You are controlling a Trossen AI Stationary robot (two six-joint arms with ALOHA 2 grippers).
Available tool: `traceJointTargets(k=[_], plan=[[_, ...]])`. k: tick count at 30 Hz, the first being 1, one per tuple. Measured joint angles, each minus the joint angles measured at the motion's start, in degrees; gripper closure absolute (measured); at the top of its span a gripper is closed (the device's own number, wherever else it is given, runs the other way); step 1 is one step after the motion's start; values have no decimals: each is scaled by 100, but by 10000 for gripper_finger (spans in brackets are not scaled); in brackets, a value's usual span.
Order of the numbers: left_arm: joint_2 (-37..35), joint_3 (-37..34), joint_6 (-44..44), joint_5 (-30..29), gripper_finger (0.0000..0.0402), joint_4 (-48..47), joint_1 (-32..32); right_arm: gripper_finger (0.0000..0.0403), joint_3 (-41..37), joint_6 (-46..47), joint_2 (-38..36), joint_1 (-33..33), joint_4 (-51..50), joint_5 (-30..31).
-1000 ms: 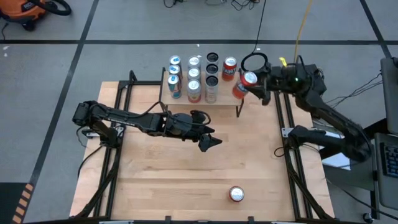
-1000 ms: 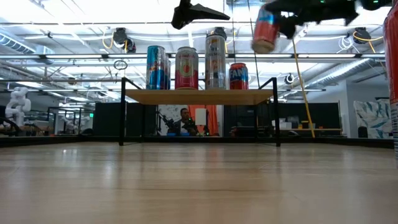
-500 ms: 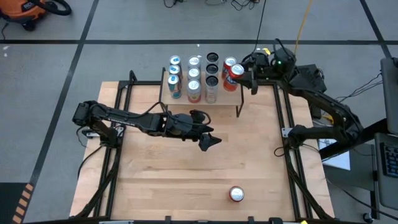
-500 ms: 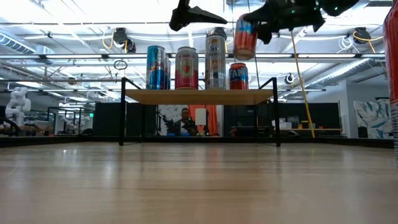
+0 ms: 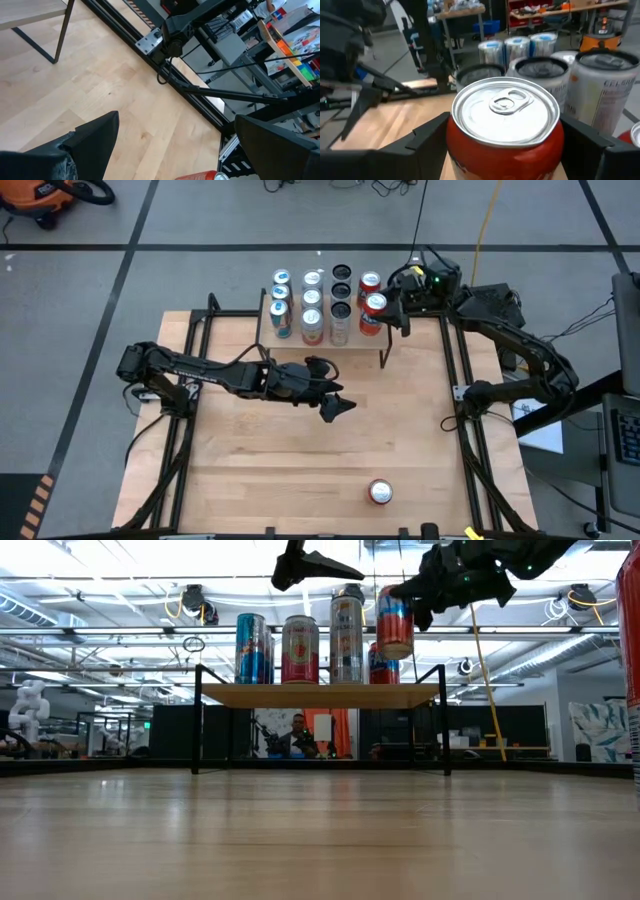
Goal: Place canned beverage on shelf
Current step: Put the top red soda can aligned with the other red soda can on the shelf
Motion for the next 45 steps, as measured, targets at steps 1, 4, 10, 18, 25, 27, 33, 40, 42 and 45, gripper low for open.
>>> traceJointTargets(k=[1, 4, 10, 18, 25, 27, 33, 40, 42, 45], plan=[[0, 0, 1, 0, 2, -1, 0, 119, -1, -90, 10, 0, -81, -3], [0, 0, 1, 0, 2, -2, 0, 119, -1, -344, 19, 0, -296, -1], [0, 0, 1, 0, 2, -2, 0, 119, -1, -646, 33, 2, -686, 15], [0, 0, 148, 0, 2, -4, 0, 119, -1, -811, 297, 2, -694, 44], [0, 0, 144, 0, 2, -2, 0, 119, -1, -827, 525, 2, -675, 45], [0, 0, 141, 0, 2, -2, 0, 119, -1, -862, 539, 2, -669, 78], [0, 0, 144, 0, 2, -2, 0, 119, -1, -914, 537, 4, -510, 272], [0, 0, 150, 0, 2, -2, 0, 119, -1, -1048, 537, 4, -515, 508], [0, 0, 152, 0, 2, -2, 0, 119, -1, -1060, 537, 4, -516, 517], [0, 0, 154, 0, 2, -2, 0, 119, -1, -1163, 537, 4, -517, 517]])
